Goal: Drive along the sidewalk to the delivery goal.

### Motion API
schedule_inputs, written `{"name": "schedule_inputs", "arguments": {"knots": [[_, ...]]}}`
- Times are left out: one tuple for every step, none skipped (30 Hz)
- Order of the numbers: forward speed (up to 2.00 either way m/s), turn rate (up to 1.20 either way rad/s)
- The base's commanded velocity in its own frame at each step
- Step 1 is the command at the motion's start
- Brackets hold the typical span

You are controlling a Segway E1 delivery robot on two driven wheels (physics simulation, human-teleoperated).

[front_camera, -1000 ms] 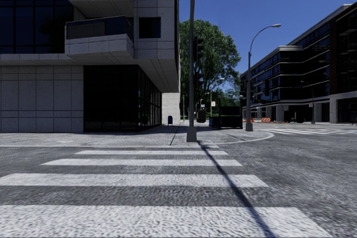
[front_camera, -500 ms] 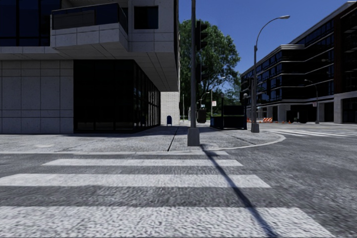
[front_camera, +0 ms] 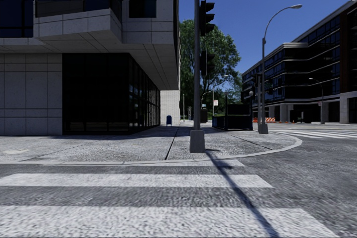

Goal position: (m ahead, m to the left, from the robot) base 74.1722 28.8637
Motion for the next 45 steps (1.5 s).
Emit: {"name": "schedule_inputs", "arguments": {"knots": [[2.00,0.00],[2.00,0.00],[2.00,0.00],[2.00,0.00],[2.00,0.00],[2.00,0.09],[2.00,0.09],[2.00,0.28],[2.00,0.46],[2.00,0.52],[2.00,0.52],[2.00,0.54],[2.00,0.54],[2.00,0.52],[2.00,0.52],[2.00,0.37],[2.00,0.21],[2.00,0.05],[2.00,0.05],[2.00,0.00],[2.00,0.00],[2.00,0.00],[2.00,0.00],[2.00,0.00],[2.00,0.00],[2.00,0.00],[2.00,0.00],[2.00,0.00],[2.00,0.10],[2.00,0.29],[2.00,0.29],[2.00,0.47],[2.00,0.56],[2.00,0.56],[2.00,0.58],[2.00,0.59],[2.00,0.59],[2.00,0.59],[2.00,0.59],[2.00,0.59],[2.00,0.59],[2.00,0.59],[2.00,0.59],[2.00,0.59],[2.00,0.59]]}}
